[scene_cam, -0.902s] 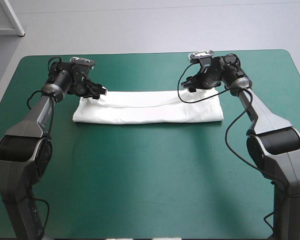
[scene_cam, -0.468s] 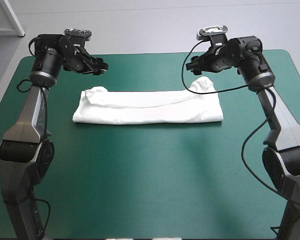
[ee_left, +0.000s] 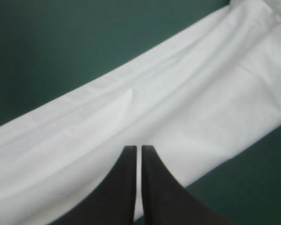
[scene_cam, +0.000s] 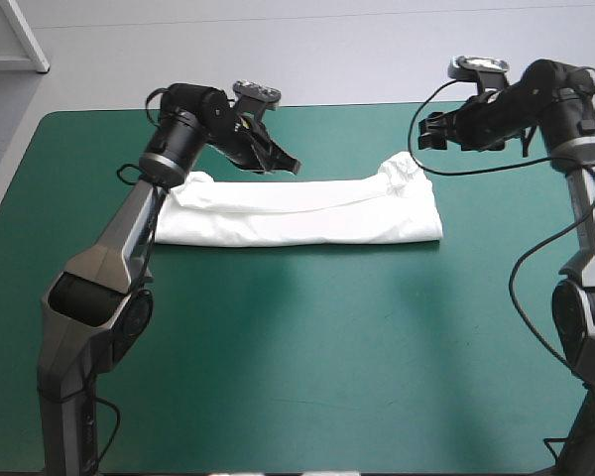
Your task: Fold the cloth
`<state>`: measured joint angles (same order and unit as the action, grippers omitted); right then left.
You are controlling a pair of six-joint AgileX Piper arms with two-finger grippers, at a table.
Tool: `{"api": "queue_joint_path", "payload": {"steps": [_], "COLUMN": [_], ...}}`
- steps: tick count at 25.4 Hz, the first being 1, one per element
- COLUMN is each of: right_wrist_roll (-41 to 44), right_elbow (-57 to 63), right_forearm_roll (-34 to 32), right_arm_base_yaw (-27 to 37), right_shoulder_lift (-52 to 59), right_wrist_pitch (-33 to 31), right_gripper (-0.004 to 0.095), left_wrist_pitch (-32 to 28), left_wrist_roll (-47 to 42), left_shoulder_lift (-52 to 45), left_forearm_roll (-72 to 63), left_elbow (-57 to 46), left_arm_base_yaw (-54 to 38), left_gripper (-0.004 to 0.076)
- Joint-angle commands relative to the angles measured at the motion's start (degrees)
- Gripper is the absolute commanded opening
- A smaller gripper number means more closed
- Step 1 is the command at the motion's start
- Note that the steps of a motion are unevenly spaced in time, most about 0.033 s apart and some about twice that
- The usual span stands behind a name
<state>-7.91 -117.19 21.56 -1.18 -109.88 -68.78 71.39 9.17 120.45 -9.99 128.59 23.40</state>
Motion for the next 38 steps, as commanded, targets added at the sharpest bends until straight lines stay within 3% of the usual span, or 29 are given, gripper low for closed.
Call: {"api": "queue_joint_path", "payload": {"steps": [1, 12, 22, 34, 35, 38], "right_wrist_roll": [-1.3, -4.7, -8.6, -8.9, -8.9, -8.8], "right_elbow": [-1.5, 10.9, 15.7, 15.6, 15.6, 15.6], "right_forearm_roll": [4.0, 4.8, 16.4, 17.3, 17.0, 15.5], "right_arm_base_yaw": [4.6, 9.6, 9.4, 2.0, 1.5, -0.3], "right_shoulder_lift": [3.5, 3.1, -3.4, -11.0, -11.3, -11.3], "right_wrist_pitch": [1.2, 1.2, 3.3, 6.2, 6.6, 7.8], "right_gripper": [0.0715, 0.0715, 0.0715, 0.0711, 0.0690, 0.0381], "left_wrist_pitch": [1.8, 2.3, 2.2, 0.1, 0.1, -0.1], "left_wrist_roll": [-1.0, -3.9, -4.4, -4.4, -4.4, -4.4], "left_shoulder_lift": [-0.8, 7.0, 13.0, 14.2, 14.2, 14.2], "left_forearm_roll": [-0.7, 1.1, 4.4, 4.2, 4.2, 4.3], "left_elbow": [1.1, 1.1, 1.1, 1.1, 1.1, 1.1], "left_arm_base_yaw": [2.7, 4.3, 4.3, 4.3, 4.3, 4.3], "left_gripper": [0.0020, 0.0020, 0.0020, 0.0020, 0.0020, 0.0020]}}
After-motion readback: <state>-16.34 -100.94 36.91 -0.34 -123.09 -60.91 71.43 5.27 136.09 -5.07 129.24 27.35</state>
